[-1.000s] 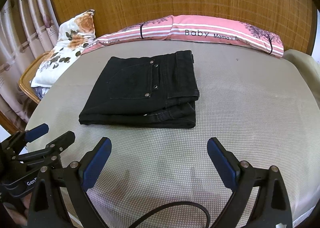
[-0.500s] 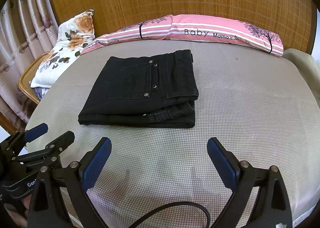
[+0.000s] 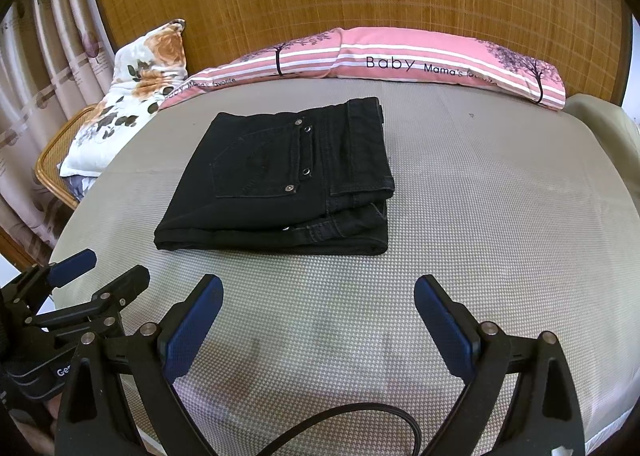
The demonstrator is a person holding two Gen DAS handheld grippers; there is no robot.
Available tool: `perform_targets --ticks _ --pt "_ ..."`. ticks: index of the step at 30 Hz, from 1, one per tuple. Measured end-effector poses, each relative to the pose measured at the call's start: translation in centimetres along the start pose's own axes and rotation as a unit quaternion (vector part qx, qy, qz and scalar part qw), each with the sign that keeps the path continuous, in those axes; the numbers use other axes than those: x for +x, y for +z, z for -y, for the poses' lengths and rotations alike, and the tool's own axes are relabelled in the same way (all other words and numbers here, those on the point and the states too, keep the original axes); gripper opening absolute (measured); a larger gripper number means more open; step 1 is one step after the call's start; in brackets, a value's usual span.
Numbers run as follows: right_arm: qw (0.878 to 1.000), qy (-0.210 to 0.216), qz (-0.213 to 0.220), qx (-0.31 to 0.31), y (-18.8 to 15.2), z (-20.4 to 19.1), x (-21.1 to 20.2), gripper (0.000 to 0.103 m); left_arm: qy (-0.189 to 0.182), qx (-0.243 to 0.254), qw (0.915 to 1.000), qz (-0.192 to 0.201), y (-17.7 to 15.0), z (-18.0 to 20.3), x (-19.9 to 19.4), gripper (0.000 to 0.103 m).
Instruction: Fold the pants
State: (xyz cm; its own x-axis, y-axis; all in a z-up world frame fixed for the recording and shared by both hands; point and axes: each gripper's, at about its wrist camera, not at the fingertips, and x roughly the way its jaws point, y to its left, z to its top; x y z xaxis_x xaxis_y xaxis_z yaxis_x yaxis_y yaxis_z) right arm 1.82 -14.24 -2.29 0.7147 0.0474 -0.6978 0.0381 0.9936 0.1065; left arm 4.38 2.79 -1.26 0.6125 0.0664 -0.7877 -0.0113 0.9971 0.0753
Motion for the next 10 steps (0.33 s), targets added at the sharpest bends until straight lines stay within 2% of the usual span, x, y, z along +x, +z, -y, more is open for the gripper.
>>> perform_targets --ticks 10 --pt "1.0 -0.001 -0.002 0.001 -0.06 0.21 0.22 0.095 -0.006 0.005 1.0 -0.004 0.24 -0.12 0.53 0.077"
